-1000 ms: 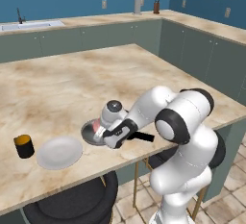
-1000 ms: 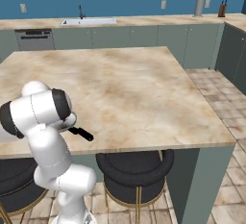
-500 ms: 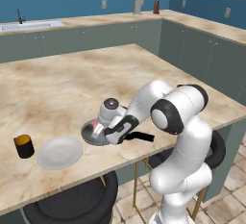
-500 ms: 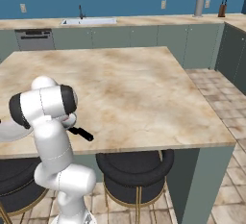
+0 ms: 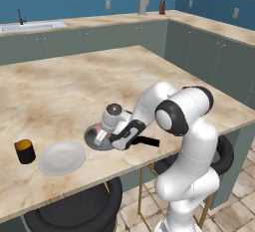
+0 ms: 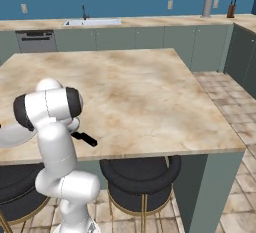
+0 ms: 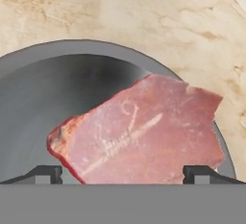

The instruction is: Pick up the pan with the steak in it and place it on the dining table. Then place the steak on the plate.

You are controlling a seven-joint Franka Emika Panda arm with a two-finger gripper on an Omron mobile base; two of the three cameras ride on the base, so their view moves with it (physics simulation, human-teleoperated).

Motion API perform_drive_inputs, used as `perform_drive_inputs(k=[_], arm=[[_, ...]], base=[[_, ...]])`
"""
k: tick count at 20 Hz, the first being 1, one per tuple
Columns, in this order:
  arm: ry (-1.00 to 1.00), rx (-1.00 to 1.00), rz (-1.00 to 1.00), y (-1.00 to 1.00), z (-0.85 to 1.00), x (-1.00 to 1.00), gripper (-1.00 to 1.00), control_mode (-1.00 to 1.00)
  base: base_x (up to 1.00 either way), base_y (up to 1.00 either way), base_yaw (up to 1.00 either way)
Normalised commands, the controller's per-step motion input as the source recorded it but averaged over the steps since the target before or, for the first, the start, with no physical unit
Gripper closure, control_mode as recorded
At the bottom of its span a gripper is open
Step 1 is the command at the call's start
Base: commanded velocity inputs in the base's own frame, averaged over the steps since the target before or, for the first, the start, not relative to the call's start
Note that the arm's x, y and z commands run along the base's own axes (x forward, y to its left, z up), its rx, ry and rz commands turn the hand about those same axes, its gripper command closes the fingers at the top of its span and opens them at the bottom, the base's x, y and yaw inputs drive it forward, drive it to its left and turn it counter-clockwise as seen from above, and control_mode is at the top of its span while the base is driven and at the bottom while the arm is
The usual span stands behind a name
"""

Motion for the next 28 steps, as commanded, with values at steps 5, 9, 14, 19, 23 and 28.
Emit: perform_drive_inputs(k=[5, 9, 14, 19, 23, 28], arm=[[0.04, -0.03, -0.01, 0.01, -0.24, 0.32, -1.00, -1.00], [0.05, -0.07, 0.00, 0.02, -0.46, 0.13, 1.00, -1.00], [0.00, -0.01, -0.02, 0.00, -0.03, 0.09, 1.00, -1.00], [-0.02, 0.02, -0.03, 0.00, 0.07, 0.09, 1.00, -1.00], [-0.04, 0.03, -0.03, 0.00, 0.25, 0.01, 1.00, -1.00], [-0.08, 0.02, -0.01, 0.09, 0.44, -0.03, 1.00, -1.00]], base=[[0.00, 0.00, 0.00], [0.00, 0.00, 0.00], [0.00, 0.00, 0.00], [0.00, 0.00, 0.00], [0.00, 0.00, 0.00], [0.00, 0.00, 0.00]])
